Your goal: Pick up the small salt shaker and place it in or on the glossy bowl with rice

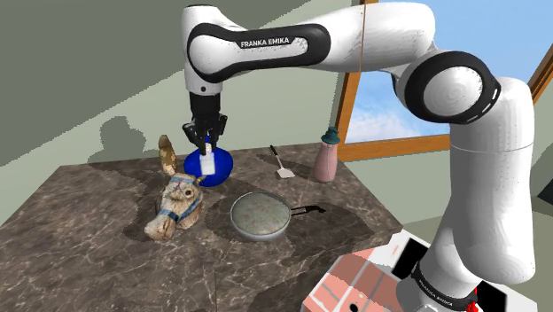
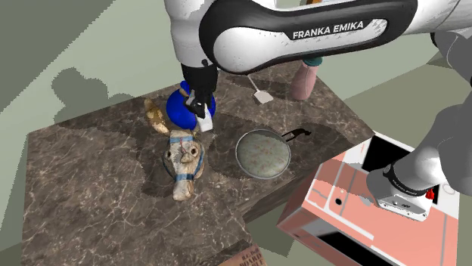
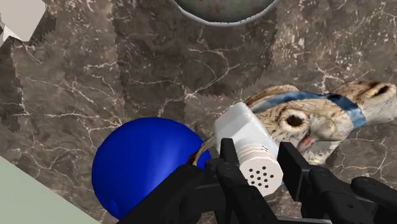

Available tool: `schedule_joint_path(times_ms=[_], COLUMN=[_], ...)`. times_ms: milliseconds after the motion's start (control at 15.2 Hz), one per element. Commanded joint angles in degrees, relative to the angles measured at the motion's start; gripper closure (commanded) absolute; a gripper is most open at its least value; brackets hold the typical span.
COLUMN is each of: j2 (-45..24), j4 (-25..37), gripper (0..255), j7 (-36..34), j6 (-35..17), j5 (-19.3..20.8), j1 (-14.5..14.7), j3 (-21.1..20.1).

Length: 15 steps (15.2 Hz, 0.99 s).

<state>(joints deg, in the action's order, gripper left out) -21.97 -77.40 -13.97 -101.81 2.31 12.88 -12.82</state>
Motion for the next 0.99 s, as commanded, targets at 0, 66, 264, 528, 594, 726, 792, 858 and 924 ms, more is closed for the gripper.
schedule_joint_path(times_ms=[0, 66, 264, 528, 594, 726, 792, 858, 924], j2=[-0.21, -0.32, 2.41, 13.09, 15.6, 20.47, 22.86, 25.21, 27.55], j4=[1.78, 2.72, 0.31, -12.69, -15.48, -20.64, -23.03, -25.32, -27.5], gripper=[255, 255, 255, 255, 255, 255, 255, 255, 255], j7=[-0.06, -0.08, -0.02, 0.65, 0.86, 1.32, 1.56, 1.8, 2.03], j6=[1.59, 2.42, 2.7, 0.16, -0.18, -0.58, -0.64, -0.62, -0.51], j5=[0.05, 0.07, -0.46, -2.79, -3.38, -4.54, -5.11, -5.67, -6.21], j1=[0.11, 0.17, -0.18, -1.48, -1.69, -1.99, -2.08, -2.13, -2.15], j3=[-0.02, -0.03, -0.17, -0.51, -0.53, -0.49, -0.44, -0.36, -0.27])
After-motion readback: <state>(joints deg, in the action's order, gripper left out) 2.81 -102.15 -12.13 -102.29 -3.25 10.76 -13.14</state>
